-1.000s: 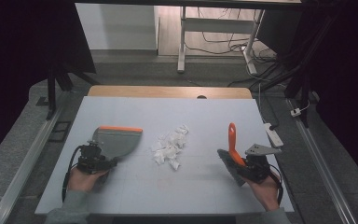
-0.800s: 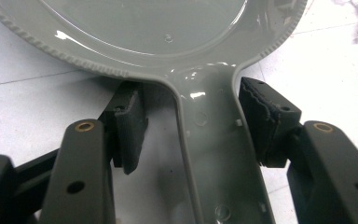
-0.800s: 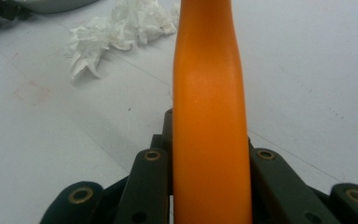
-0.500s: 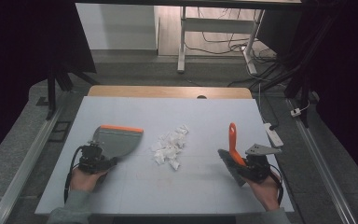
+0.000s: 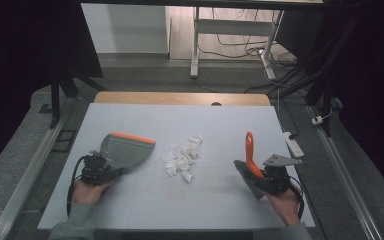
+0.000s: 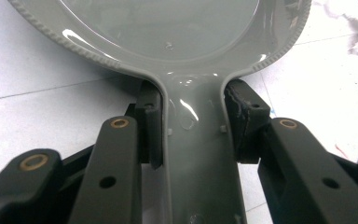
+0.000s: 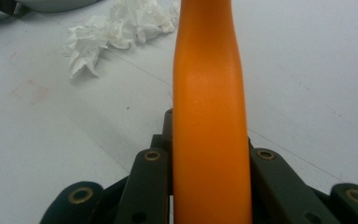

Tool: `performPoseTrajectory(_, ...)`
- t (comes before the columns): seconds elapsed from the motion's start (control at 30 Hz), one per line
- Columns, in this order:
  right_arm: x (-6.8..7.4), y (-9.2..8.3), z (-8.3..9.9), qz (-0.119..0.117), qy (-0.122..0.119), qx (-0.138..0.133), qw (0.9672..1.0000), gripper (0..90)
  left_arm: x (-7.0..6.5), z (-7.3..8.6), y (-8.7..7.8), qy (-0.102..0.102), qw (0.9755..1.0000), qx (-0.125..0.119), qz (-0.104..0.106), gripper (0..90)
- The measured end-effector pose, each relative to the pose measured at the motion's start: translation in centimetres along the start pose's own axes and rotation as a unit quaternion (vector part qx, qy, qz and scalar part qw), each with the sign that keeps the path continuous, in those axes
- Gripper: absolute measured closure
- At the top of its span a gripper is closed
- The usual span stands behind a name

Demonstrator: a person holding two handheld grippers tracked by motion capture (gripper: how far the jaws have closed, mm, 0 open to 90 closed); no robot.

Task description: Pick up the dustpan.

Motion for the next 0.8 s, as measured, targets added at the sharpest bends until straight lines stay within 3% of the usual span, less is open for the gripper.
performPoseTrajectory(0.4,0.0,0.0,0.0,0.000,0.000,0.001,1.0000,76.2,0.1,0.0,-0.2,0.010,0.9999,-0.006,0.006,61.5)
performPoseTrajectory(0.8,0.0,0.0,0.0,0.000,0.001,0.000,1.0000,76.2,0.3,-0.2,-1.2,0.022,0.9990,-0.027,0.027,61.5)
Point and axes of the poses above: each handheld gripper's, and its own axes: y roughly forward along the jaws, z roughly out of its underside, x roughly to its left, the point moved 7 cm from there along y, roughly forward along the jaws, and after that the axes turned 5 degrees about x, right-handed, at the moved point
